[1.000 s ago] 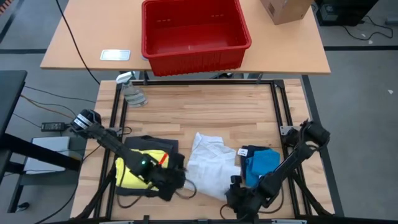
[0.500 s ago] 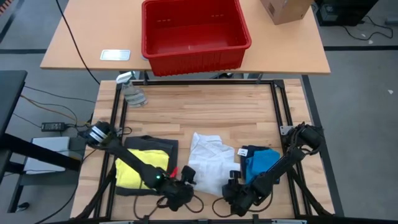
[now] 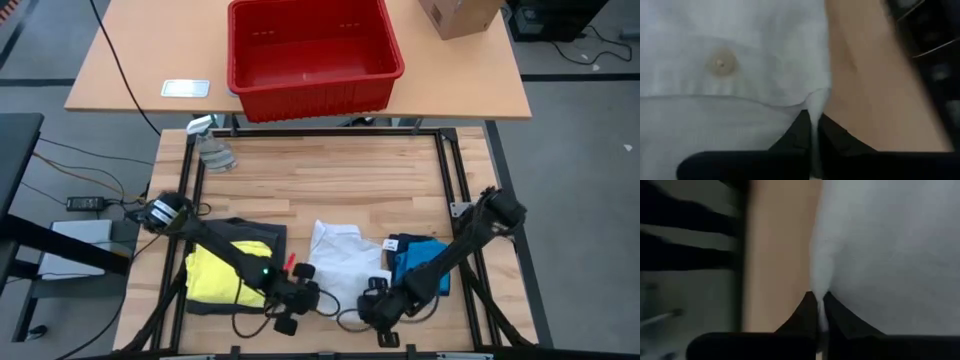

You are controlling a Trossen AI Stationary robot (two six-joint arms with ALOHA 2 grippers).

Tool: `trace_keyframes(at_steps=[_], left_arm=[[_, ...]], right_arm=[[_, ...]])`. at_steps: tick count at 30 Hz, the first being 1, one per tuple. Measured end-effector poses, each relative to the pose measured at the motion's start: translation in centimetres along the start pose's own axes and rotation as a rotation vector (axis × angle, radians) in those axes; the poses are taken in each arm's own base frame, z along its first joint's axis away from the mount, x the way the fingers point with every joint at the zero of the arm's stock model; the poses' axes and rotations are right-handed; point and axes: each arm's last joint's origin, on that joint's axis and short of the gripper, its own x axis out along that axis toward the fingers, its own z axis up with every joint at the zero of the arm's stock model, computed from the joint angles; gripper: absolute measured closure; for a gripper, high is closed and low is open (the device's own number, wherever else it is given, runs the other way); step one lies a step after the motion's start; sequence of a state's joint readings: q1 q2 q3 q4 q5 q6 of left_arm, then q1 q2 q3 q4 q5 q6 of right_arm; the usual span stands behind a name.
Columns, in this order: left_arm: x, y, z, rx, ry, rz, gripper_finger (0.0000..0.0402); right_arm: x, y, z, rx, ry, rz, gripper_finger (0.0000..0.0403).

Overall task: Fold Laundry from Bin
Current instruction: Fold the white shirt

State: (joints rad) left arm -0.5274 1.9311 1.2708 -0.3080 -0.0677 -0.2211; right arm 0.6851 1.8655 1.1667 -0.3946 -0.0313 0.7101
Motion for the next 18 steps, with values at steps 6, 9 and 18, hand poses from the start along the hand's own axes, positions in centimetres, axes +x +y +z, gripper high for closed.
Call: trace_keyframes(at_steps=[6, 9, 18], left_arm=[[-4.8, 1.8, 2.2, -0.069, -0.096, -0.16, 0.039], [-7.4, 3.4, 3.2, -0.131, -0.171, -0.185, 0.0395], [-8.7, 10.9, 2.9, -0.477, -0.106, -0.151, 0.0399]], right_arm=[[-5.4, -0.4, 2.2, -0.014, -0.103, 0.143, 0.0391], [-7.3, -1.2, 2.5, 0.002, -0.114, 0.133, 0.0391], [-9.7, -7.4, 0.5, 0.296, -0.199, -0.039, 0.0391]])
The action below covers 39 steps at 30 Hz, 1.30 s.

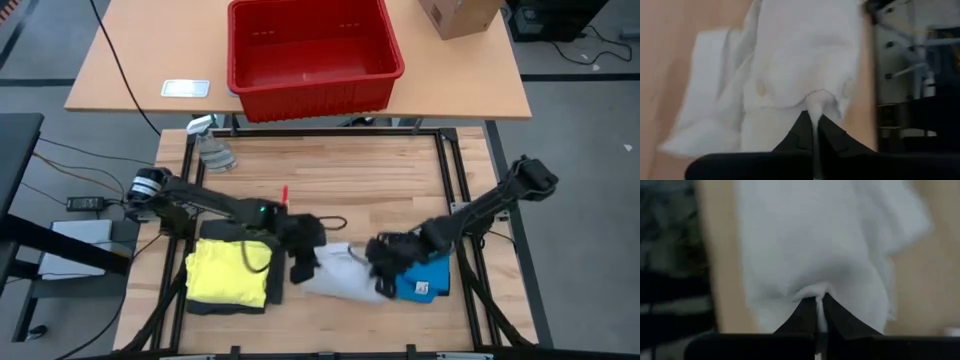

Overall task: Fold Laundry from Bin
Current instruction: Fold the white shirt

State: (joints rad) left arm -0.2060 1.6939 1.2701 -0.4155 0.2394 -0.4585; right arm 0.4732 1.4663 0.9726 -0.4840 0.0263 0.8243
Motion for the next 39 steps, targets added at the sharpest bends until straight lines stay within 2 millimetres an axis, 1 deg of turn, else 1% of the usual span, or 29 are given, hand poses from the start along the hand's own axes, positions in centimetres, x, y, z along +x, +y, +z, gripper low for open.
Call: trace_keyframes(at_steps=[2, 4, 6, 8, 10, 12, 14, 17, 19, 23, 26, 28, 31, 34, 36, 39], left_arm=[[0.7, 1.8, -0.1, -0.048, 0.054, 0.042, 0.04], [1.5, 3.5, -0.2, -0.092, 0.101, 0.087, 0.04], [2.3, 5.2, -0.2, -0.127, 0.134, 0.12, 0.04], [3.2, 6.7, -0.4, -0.156, 0.169, 0.152, 0.04], [3.7, 7.9, -0.5, -0.185, 0.195, 0.177, 0.0398], [4.1, 8.6, -0.6, -0.196, 0.206, 0.188, 0.0395], [4.4, 9.2, -0.7, -0.192, 0.22, 0.197, 0.0393], [4.3, 9.8, -0.8, -0.172, 0.237, 0.224, 0.0391], [4.1, 10.2, -0.7, -0.17, 0.233, 0.242, 0.039], [3.0, 11.2, -0.1, -0.195, 0.202, 0.262, 0.0382], [1.9, 12.0, 0.4, -0.216, 0.173, 0.273, 0.036], [1.1, 12.6, 0.7, -0.234, 0.159, 0.282, 0.0339], [-0.1, 13.2, 0.9, -0.26, 0.148, 0.295, 0.0305], [-1.4, 13.5, 1.1, -0.274, 0.137, 0.302, 0.0275], [-2.5, 13.2, 1.2, -0.267, 0.127, 0.288, 0.0257], [-4.5, 12.3, 1.6, -0.242, 0.082, 0.274, 0.0238]], right_arm=[[0.5, -2.1, -0.3, 0.061, -0.005, -0.041, 0.0391], [1.3, -4.0, -0.7, 0.115, -0.017, -0.046, 0.0391], [2.2, -5.6, -1.0, 0.206, -0.033, -0.03, 0.039], [2.8, -6.7, -1.3, 0.311, -0.051, -0.029, 0.0374], [2.7, -7.1, -1.3, 0.375, -0.088, -0.031, 0.0345], [2.1, -6.9, -1.3, 0.412, -0.15, -0.044, 0.0315], [1.2, -6.7, -1.3, 0.436, -0.239, -0.08, 0.0294], [-0.3, -6.5, -1.1, 0.454, -0.394, -0.119, 0.0282], [-1.0, -6.1, -0.8, 0.42, -0.466, -0.105, 0.0282], [-1.5, -5.1, -0.1, 0.232, -0.497, -0.016, 0.0283], [-1.3, -4.4, 0.4, 0.15, -0.514, 0.068, 0.0286], [-0.7, -3.9, 0.9, 0.108, -0.528, 0.117, 0.0291], [1.2, -3.8, 1.2, 0.085, -0.515, 0.136, 0.0302], [3.9, -4.6, 0.9, 0.081, -0.425, 0.096, 0.0316], [5.4, -5.2, 0.6, 0.1, -0.373, 0.068, 0.0324], [7.4, -6.1, 0.1, 0.14, -0.305, 0.042, 0.0338]])
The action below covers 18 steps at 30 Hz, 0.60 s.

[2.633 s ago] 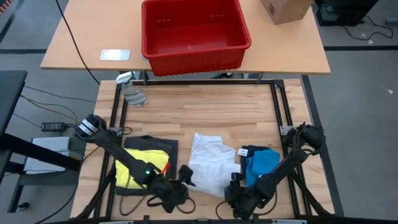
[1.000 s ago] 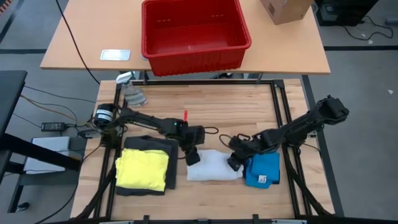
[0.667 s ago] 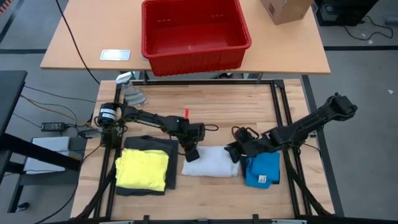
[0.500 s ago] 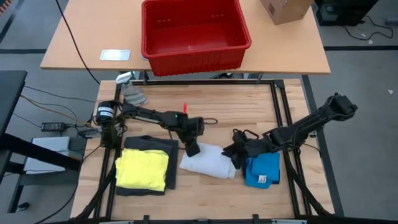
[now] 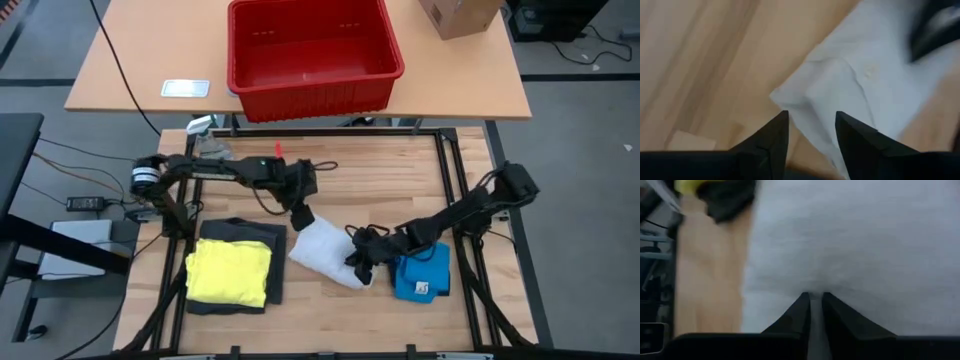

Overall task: Fold Laundry from Bin
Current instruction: Fold the white shirt

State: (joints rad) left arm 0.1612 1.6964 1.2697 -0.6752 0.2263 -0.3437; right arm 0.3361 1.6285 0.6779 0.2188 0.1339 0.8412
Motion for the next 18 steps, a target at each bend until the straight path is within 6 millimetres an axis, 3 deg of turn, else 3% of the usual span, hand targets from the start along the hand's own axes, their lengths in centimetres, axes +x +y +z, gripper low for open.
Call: trace_keyframes(at_steps=[5, 8, 14, 18], left_arm=[[-3.7, -1.4, -0.2, 0.057, -0.122, -0.018, 0.0228], [-4.3, -3.0, -0.5, 0.101, -0.171, -0.039, 0.0228], [-2.2, -7.2, -1.3, 0.145, -0.204, -0.124, 0.0228], [-0.2, -8.5, -2.0, 0.084, -0.174, -0.109, 0.0228]], right_arm=[[1.6, -1.4, -0.7, 0.045, 0.053, -0.007, 0.0359], [1.9, -2.1, -0.5, 0.081, 0.059, -0.027, 0.037], [1.5, -3.6, 0.9, 0.221, -0.013, -0.107, 0.0388], [0.3, -3.8, 1.6, 0.349, -0.079, -0.159, 0.0393]])
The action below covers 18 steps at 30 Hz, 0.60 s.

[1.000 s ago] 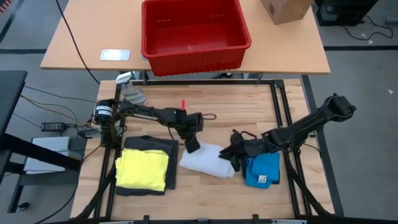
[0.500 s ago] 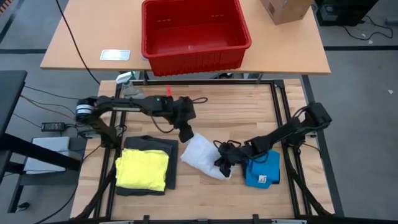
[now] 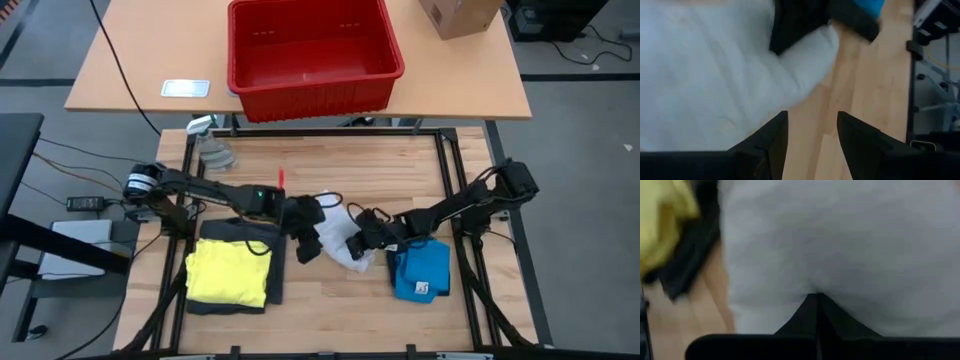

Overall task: Fold Laundry from Bin
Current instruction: Fold the white shirt

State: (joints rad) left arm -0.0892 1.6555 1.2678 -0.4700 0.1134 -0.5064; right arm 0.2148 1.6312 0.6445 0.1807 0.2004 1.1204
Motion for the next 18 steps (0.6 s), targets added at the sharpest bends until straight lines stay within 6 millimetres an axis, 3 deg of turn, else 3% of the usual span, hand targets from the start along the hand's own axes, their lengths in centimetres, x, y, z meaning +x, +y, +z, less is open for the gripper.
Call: trace_keyframes(at_steps=[5, 12, 18], left_arm=[[1.8, -0.6, -1.0, -0.124, 0.023, 0.055, 0.0228], [4.6, -0.2, -2.1, -0.312, 0.055, 0.153, 0.0228], [6.9, 0.3, -1.9, -0.416, -0.01, 0.168, 0.0228]], right_arm=[[-2.4, 0.7, 0.8, 0.059, -0.111, -0.017, 0.0387], [-6.3, 1.7, 2.1, -0.015, -0.157, 0.067, 0.039], [-7.9, 1.4, 2.1, -0.09, -0.089, 0.061, 0.0391]])
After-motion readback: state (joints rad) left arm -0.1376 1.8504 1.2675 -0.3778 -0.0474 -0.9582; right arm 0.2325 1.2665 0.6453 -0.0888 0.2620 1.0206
